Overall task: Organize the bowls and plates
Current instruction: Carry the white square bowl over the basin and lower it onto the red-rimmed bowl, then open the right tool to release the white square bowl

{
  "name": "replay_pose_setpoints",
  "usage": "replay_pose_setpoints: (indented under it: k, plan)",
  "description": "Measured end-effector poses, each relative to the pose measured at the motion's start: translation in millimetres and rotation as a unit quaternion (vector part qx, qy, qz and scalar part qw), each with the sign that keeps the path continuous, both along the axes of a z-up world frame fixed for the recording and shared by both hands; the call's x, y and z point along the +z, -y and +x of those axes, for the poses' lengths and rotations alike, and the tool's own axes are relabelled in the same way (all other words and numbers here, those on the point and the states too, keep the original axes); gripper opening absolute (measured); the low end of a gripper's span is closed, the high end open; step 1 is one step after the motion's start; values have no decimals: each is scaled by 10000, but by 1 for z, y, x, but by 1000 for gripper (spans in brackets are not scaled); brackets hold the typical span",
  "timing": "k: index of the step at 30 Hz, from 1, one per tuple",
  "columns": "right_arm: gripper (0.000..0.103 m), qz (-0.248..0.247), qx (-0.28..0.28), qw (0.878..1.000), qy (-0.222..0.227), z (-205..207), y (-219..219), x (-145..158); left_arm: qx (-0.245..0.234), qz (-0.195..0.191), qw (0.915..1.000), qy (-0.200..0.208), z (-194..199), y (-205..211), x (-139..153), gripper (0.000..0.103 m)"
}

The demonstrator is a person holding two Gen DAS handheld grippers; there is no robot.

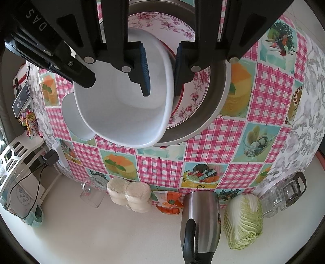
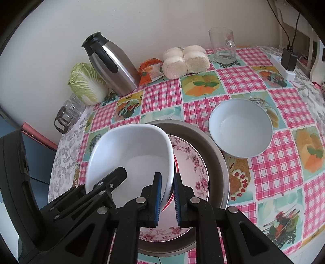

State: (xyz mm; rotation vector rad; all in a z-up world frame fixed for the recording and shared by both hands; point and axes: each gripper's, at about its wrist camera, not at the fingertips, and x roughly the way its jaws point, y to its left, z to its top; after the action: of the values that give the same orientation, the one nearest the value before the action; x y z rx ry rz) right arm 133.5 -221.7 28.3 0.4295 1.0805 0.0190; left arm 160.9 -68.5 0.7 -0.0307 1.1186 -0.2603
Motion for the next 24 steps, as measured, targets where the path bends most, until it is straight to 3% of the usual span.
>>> replay_pose_setpoints:
  k: [6,17,19,24]
  plan:
    - [14,3,6,10000,25,-1,1,2,-12,-24,10000,-24,0,-1,1,26]
    - [14,34,46,10000,65,-3,0,5,8,-107,9999,5,-3,-3,7,41]
    - [14,55,50,10000,64,-2,0,5,19,-81,9999,91,-4,-4,10,50]
    - [14,88,77,9999,64,-2,-1,4,74,-149,9996,240,-4,-9,19,52]
